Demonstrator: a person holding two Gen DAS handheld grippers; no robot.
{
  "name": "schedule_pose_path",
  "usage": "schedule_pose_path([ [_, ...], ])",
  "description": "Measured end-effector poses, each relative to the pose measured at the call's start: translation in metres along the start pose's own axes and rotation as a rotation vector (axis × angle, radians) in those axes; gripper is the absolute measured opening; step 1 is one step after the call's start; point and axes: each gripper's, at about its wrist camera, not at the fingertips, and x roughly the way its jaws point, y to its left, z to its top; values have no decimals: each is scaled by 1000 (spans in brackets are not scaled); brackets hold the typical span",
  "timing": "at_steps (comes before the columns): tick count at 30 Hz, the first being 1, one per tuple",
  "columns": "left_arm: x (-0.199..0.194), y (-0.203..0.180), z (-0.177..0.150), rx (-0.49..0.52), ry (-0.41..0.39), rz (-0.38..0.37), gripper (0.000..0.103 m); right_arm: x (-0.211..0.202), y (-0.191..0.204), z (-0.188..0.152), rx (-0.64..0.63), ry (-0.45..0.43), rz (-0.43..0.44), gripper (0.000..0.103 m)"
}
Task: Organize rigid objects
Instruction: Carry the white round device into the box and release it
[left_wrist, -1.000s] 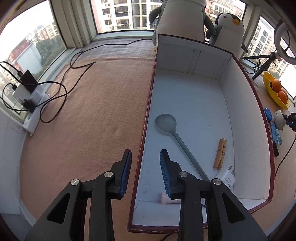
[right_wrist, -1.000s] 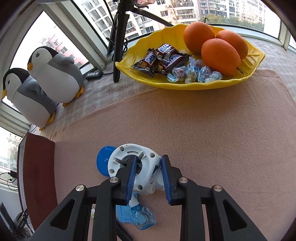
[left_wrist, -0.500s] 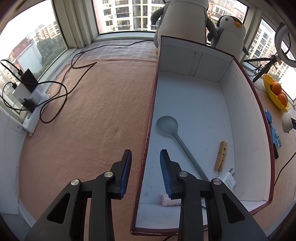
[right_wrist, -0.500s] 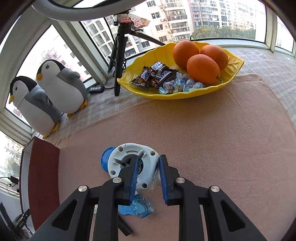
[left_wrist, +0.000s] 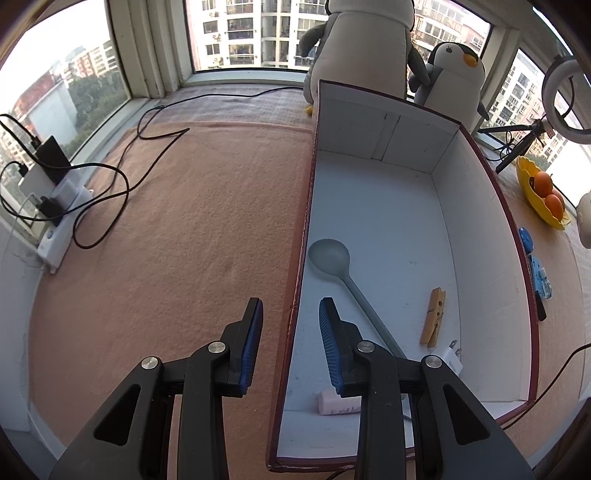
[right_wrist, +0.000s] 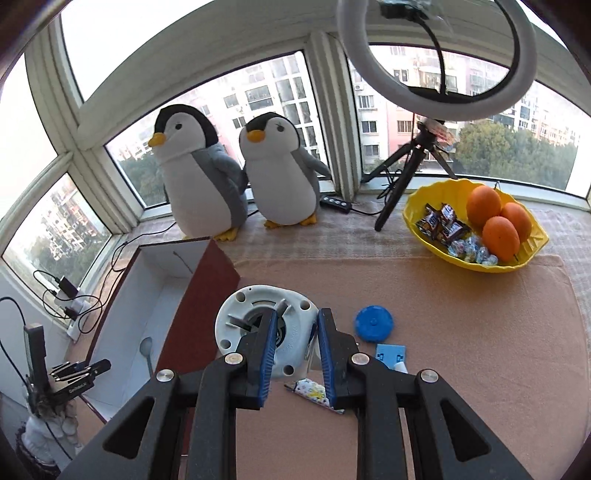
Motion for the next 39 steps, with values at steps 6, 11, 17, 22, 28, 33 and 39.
schedule_pose_path([
  [6, -1, 3, -1, 1, -8, -18, 19, -1, 62, -7, -119, 15, 62, 20],
  [11, -2, 1, -1, 17, -18, -28, 13, 5, 98, -14, -182, 34, 92, 20],
  [17, -2, 2, 1, 33, -28, -30, 8, 12, 133, -25, -223, 58, 121, 20],
  [22, -2, 4, 0, 39, -35, -32, 6, 23, 159, -35, -266, 86, 125, 20],
  [28, -1, 3, 0, 51, -44, -27, 5, 40, 180, -46, -304, 118, 112, 20],
  [33, -1, 2, -1, 57, -51, -24, 5, 54, 192, -56, -340, 145, 99, 20],
  [39, -1, 4, -1, 57, -55, -30, 5, 72, 201, -67, -365, 188, 85, 20],
])
